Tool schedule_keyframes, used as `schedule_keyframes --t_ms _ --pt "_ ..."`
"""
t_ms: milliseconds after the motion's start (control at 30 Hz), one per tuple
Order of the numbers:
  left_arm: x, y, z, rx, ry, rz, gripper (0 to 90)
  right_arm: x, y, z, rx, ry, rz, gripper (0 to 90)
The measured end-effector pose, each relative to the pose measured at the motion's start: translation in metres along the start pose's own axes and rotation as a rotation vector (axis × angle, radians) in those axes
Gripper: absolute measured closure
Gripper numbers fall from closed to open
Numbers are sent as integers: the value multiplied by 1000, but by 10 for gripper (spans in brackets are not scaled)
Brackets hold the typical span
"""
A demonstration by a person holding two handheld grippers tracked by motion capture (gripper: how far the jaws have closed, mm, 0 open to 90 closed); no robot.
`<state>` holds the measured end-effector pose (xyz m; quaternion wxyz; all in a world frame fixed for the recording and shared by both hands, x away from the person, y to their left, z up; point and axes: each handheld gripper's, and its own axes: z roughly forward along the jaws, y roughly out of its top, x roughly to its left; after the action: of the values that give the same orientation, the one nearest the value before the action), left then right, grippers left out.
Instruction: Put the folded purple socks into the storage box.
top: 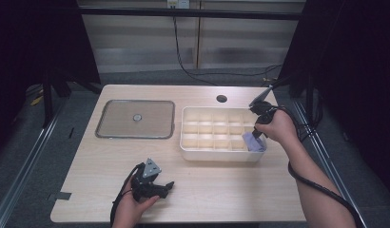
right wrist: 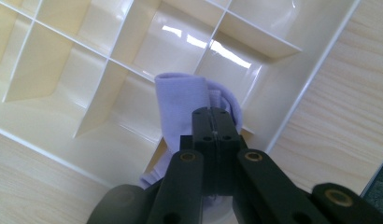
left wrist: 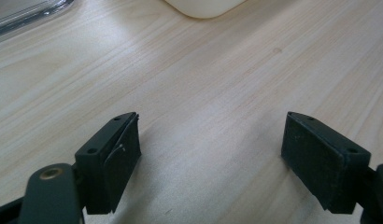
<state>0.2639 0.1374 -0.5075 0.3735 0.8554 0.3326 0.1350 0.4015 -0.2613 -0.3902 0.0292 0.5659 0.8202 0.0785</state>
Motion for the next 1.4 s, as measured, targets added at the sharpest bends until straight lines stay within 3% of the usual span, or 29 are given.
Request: schedule_keyframes --t_ms 367,567,1067,1200,1400 --pt "0 0 0 0 0 0 191 -2 -1 14 8 -5 1 900" --pt "0 0 0 0 0 0 191 -5 -6 18 8 14 12 900" --pt "0 0 0 0 0 0 192 2 -16 25 31 -9 -24 900" --pt "0 0 -1 8 -1 7 192 4 -19 34 48 -24 -33 900" --pt "0 0 -1 9 -1 8 192 2 -25 53 55 15 -23 900"
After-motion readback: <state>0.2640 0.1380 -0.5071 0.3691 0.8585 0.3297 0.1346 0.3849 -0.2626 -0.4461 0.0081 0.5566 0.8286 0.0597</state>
